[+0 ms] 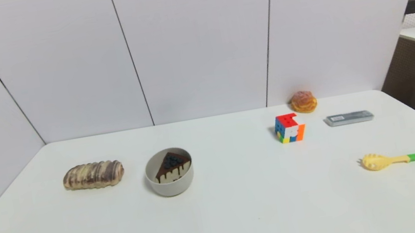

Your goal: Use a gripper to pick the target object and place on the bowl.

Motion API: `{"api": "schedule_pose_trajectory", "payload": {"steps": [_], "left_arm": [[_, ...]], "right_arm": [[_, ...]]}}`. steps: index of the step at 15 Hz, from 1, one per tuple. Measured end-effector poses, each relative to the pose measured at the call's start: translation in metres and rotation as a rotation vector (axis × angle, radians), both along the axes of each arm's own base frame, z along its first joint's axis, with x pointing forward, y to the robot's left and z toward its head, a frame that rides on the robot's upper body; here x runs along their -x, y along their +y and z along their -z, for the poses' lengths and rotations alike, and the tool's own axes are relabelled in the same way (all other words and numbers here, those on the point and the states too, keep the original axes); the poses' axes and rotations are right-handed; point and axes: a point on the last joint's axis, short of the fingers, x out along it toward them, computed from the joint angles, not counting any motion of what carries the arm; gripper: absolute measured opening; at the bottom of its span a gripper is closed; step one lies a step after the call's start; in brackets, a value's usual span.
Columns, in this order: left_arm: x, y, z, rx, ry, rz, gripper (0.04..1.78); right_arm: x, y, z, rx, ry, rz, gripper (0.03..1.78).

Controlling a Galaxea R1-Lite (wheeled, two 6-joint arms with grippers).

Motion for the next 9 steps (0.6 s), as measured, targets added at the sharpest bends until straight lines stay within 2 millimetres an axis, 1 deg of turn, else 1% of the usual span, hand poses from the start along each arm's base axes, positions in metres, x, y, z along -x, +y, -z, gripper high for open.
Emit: {"api": "schedule_pose_trajectory", "payload": {"steps": [9], "left_arm": [[0.0, 0.0, 0.0, 0.0, 0.001, 0.0, 1.71]], "right_arm": [[0.0001, -0.0004, -0.0002, -0.032, 0.0, 0.019, 1.71]]}}
